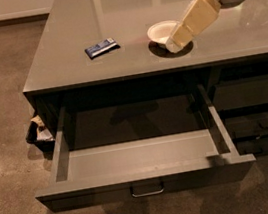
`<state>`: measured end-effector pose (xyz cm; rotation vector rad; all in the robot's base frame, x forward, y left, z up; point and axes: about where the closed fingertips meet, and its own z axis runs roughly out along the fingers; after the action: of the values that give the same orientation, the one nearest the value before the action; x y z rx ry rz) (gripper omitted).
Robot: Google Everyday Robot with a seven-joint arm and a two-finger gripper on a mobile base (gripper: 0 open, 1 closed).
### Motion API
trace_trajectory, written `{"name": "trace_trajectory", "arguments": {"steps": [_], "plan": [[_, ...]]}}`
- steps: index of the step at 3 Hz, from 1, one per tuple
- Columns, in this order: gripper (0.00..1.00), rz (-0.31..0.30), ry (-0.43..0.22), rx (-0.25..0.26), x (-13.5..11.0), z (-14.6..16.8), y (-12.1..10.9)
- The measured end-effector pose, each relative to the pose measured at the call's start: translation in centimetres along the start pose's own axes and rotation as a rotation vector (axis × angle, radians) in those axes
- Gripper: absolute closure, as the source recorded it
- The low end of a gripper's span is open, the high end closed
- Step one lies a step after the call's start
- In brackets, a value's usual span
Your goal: Place rxbar blueberry into top drawer
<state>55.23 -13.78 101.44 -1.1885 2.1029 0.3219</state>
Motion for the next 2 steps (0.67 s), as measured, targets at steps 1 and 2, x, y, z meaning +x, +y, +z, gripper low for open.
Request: {"name": "trace_trajectory", "arguments": {"steps": [1,2], "plan": [[0.0,0.0,0.0,0.0,0.0,0.01,0.0],[0.0,0.038,-0.019,-0.006,-0.13,0.77,-0.39]]}}
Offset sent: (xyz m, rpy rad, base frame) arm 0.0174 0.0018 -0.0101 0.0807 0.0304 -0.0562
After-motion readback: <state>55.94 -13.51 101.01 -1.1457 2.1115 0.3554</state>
